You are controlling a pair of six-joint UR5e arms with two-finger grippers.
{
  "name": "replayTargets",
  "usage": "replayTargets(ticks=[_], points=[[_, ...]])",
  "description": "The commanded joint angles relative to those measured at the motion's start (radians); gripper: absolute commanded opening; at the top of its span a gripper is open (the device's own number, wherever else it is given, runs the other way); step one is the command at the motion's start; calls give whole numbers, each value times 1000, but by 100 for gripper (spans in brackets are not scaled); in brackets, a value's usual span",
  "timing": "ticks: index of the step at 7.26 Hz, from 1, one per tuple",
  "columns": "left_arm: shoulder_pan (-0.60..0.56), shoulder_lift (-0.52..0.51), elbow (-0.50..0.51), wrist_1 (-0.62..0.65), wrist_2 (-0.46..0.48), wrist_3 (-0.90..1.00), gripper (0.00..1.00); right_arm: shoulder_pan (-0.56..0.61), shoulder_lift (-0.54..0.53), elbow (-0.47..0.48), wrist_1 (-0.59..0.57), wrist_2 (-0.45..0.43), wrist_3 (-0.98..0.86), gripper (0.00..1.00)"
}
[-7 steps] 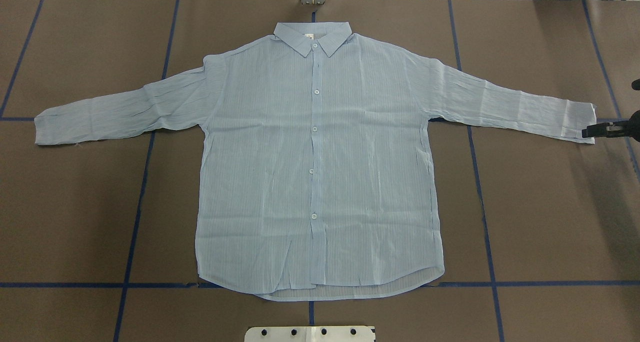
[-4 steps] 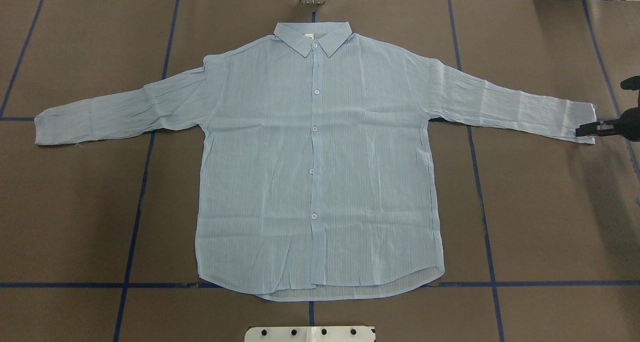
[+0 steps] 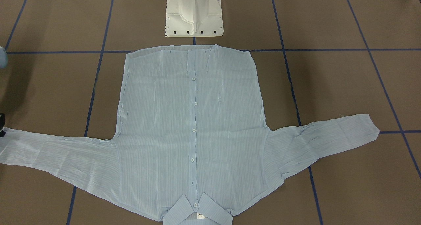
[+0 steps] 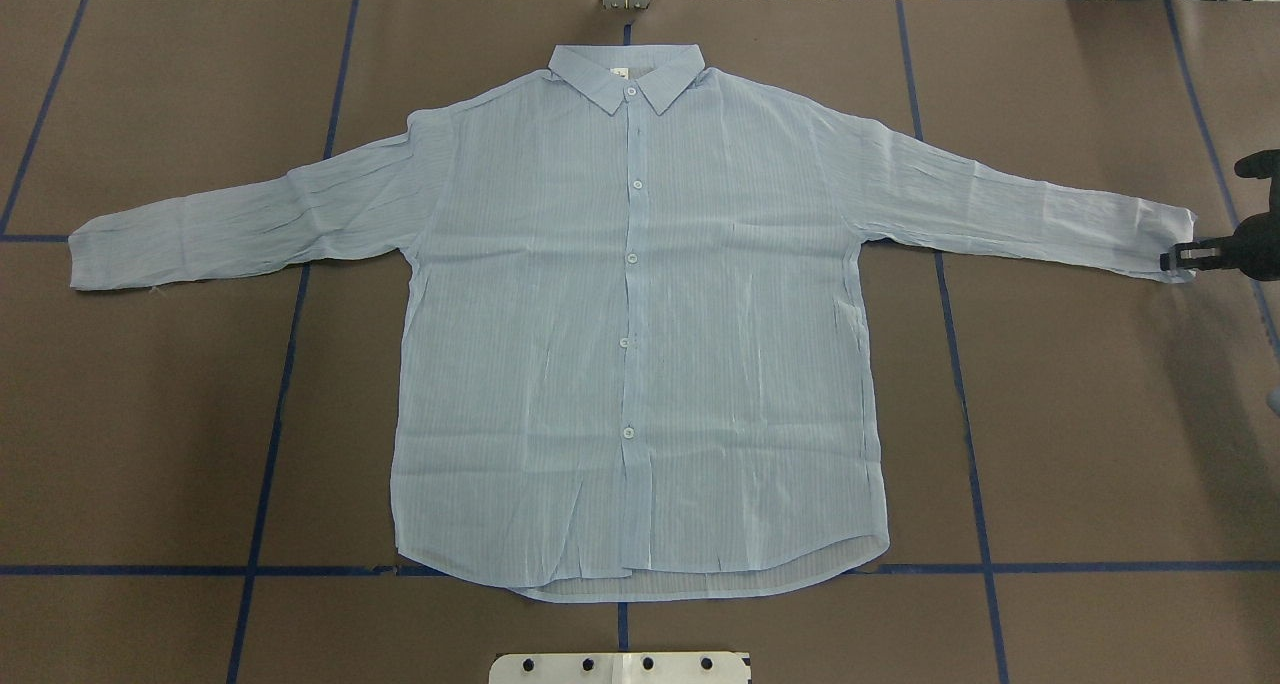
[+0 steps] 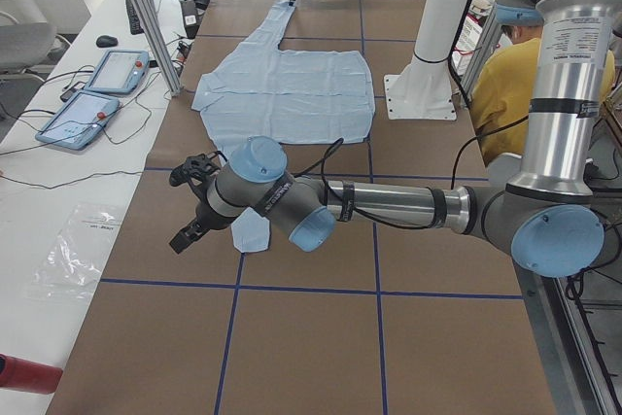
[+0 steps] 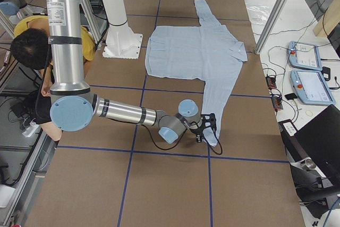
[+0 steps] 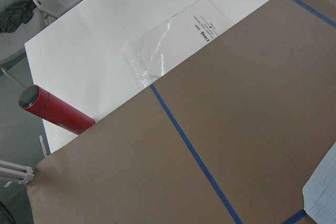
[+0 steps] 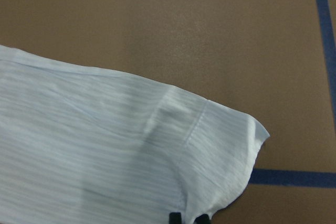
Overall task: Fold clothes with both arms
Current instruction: 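Lower the right gripper onto the sleeve cuff nearest it and grasp, then lift the cuff with the right gripper and carry it across the shirt front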
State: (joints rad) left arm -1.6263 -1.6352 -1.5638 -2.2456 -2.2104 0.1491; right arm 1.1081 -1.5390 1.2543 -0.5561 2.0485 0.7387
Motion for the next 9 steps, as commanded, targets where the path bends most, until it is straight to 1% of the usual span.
replayTargets(ticks=[1,2,3,4,5,6,7,8,9], points=[[0,0,2,0,0,0,100,40,-1,58,-16,48,-4,0],[0,0,-1,0,0,0,100,92,0,86,-18,82,-5,0],[0,0,-1,0,0,0,100,101,6,136,-22,85,-4,0],[-1,0,-1,0,0,0,100,108,41,214,-81,76,7,0],[0,0,-1,0,0,0,100,105,77,306,-170,50,8,0],[0,0,-1,0,0,-2,100,78,114,388,-245,32,17,0],[0,0,-2,0,0,-3,100,35,203,396,-263,19,118,0],[0,-2,-1,0,1,-5,100,-69,314,392,-266,-87,225,0],[0,-2,-1,0,2,-6,100,-202,403,381,-268,-229,282,0]])
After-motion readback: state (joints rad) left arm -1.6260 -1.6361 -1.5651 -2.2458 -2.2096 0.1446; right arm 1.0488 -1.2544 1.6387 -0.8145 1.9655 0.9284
